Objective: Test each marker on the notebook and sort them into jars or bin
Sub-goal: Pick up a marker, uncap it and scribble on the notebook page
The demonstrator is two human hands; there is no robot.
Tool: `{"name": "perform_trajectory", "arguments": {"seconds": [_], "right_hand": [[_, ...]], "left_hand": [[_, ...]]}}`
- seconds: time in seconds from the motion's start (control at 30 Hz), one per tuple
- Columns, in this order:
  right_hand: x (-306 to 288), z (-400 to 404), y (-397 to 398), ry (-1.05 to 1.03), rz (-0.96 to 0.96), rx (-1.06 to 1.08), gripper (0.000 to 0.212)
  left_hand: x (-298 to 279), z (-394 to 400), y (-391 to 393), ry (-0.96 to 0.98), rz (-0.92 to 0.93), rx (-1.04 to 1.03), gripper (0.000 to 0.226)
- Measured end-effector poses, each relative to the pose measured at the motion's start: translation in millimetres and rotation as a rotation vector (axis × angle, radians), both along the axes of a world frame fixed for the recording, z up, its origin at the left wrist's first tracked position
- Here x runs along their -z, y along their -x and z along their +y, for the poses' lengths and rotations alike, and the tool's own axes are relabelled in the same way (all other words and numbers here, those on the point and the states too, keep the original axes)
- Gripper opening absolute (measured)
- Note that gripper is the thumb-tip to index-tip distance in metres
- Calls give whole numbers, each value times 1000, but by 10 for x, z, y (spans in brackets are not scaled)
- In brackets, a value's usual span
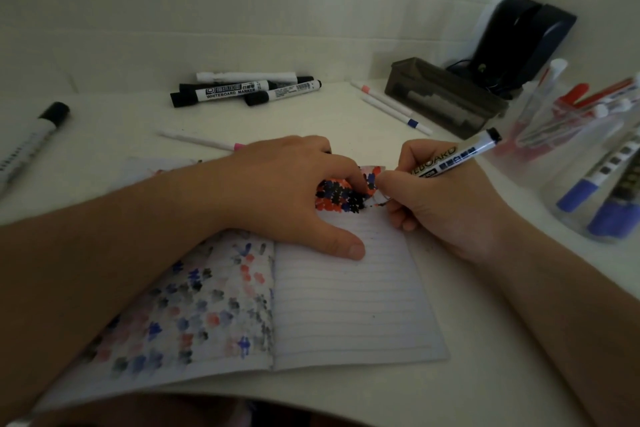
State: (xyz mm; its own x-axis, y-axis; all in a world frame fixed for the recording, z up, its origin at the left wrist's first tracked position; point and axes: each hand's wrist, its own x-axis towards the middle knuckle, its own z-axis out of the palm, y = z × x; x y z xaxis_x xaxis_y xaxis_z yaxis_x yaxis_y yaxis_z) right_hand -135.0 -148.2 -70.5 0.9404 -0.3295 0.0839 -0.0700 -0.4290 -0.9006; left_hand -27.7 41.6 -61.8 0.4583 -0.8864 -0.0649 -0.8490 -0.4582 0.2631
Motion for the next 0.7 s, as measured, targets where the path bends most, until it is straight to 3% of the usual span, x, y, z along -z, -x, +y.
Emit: {"name": "perform_trajectory", "arguments": {"seconds": [0.27, 0.53, 0.7], "right_hand": [[-8, 0, 8, -69, -9, 12, 28], [-3, -7, 0, 41, 5, 30, 27], [-9, -7, 2, -37, -16, 13, 24]], "left_hand": [[-2, 4, 4, 3, -6, 6, 78], [0, 1, 5, 6, -11, 10, 79], [2, 6, -1, 3, -2, 10, 79]]}}
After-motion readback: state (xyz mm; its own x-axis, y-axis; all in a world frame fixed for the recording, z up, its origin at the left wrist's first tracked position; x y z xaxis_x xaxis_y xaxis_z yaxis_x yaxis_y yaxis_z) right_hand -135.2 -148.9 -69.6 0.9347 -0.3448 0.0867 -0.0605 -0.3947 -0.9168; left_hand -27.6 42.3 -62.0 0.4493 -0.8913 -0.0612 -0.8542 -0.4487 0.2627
